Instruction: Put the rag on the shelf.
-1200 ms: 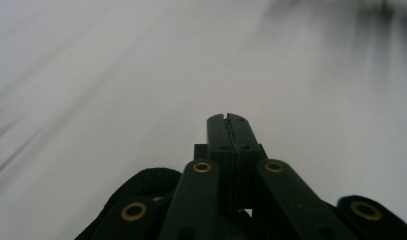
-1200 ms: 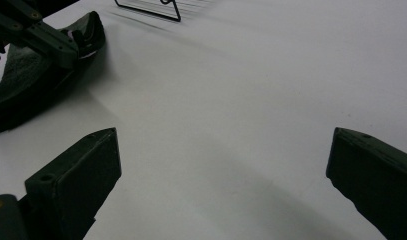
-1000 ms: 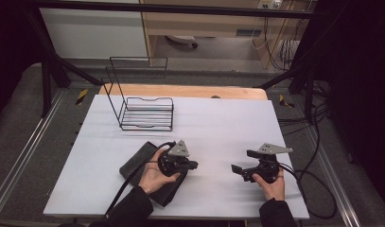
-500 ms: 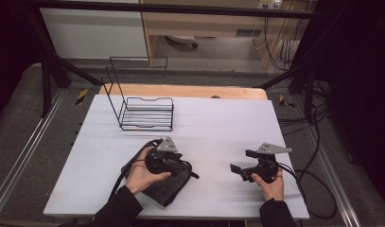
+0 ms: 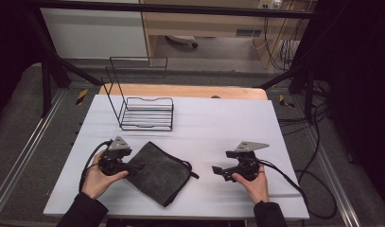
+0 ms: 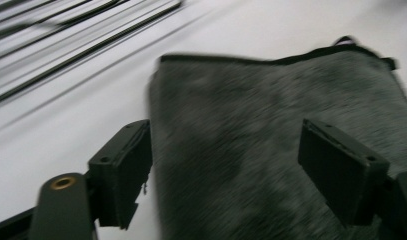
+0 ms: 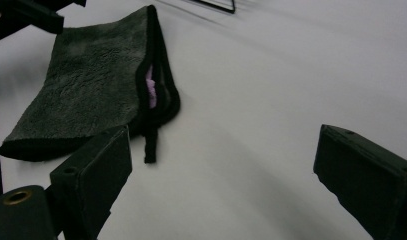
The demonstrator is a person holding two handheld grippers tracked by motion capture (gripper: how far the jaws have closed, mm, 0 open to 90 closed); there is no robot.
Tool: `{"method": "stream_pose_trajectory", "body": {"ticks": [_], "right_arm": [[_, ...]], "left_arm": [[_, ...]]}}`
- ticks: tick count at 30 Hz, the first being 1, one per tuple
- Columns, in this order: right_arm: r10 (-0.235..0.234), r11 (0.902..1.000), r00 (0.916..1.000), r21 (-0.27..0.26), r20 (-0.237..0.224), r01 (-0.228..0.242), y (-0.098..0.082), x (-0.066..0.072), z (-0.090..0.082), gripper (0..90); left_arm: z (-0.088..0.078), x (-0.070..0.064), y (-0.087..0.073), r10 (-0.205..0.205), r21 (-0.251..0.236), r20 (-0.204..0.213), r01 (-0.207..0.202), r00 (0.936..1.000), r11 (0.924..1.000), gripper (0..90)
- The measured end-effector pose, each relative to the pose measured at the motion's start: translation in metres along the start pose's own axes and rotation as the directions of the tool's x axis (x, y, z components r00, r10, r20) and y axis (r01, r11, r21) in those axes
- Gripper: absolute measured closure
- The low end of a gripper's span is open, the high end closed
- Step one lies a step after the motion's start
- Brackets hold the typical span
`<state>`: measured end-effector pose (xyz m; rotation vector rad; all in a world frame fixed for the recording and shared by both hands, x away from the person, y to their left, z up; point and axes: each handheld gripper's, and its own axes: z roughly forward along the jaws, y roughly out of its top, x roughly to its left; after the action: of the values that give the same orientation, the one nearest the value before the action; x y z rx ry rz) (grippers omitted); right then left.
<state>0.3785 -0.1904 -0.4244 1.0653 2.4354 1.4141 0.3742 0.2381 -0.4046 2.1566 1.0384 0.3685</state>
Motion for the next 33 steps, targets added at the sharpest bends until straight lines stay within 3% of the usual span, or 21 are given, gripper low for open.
{"method": "stream_pose_trajectory", "body": {"ticks": [3,7,10,16,20,24,26,28,33], "right_arm": [[-0.039,0.9988,0.9992,0.030,-0.010,0.039,0.009,0.014,0.018,12.6],[-0.063,0.9961,0.9971,0.060,-0.043,0.065,0.020,0.032,0.043,17.1],[-0.077,0.9919,0.9957,0.097,-0.051,0.082,0.025,0.040,0.062,23.2],[-0.076,0.9824,0.9954,0.167,-0.059,0.085,0.023,0.036,0.091,40.9],[-0.058,0.9810,0.9938,0.179,-0.094,0.075,0.022,0.034,0.096,50.7],[-0.051,0.9787,0.9934,0.193,-0.102,0.070,0.023,0.034,0.097,53.3],[-0.040,0.9778,0.9931,0.201,-0.110,0.061,0.023,0.035,0.098,56.8],[-0.028,0.9768,0.9923,0.207,-0.121,0.053,0.023,0.035,0.098,60.9],[0.001,0.9741,0.9891,0.224,-0.147,0.032,0.024,0.033,0.098,68.7]], "left_arm": [[-0.004,0.010,-0.012,-0.026,0.009,-0.041,0.026,0.9988,0.9996,33.8],[-0.008,0.018,-0.026,-0.079,0.012,-0.048,0.079,0.9957,0.9968,48.9],[-0.009,0.020,-0.034,-0.099,0.016,-0.027,0.099,0.9947,0.9949,56.2],[-0.005,0.019,-0.045,-0.118,0.039,-0.014,0.118,0.9929,0.9922,64.1],[-0.001,0.021,-0.050,-0.151,0.040,0.003,0.151,0.9885,0.9877,66.4],[0.000,0.023,-0.052,-0.193,0.044,0.037,0.191,0.9805,0.9805,71.1],[0.000,0.019,-0.051,-0.171,0.046,0.037,0.169,0.9846,0.9845,78.8],[0.000,0.017,-0.050,-0.153,0.047,0.022,0.152,0.9879,0.9872,80.0],[-0.001,0.015,-0.050,-0.151,0.043,0.018,0.150,0.9884,0.9878,83.7]]}}
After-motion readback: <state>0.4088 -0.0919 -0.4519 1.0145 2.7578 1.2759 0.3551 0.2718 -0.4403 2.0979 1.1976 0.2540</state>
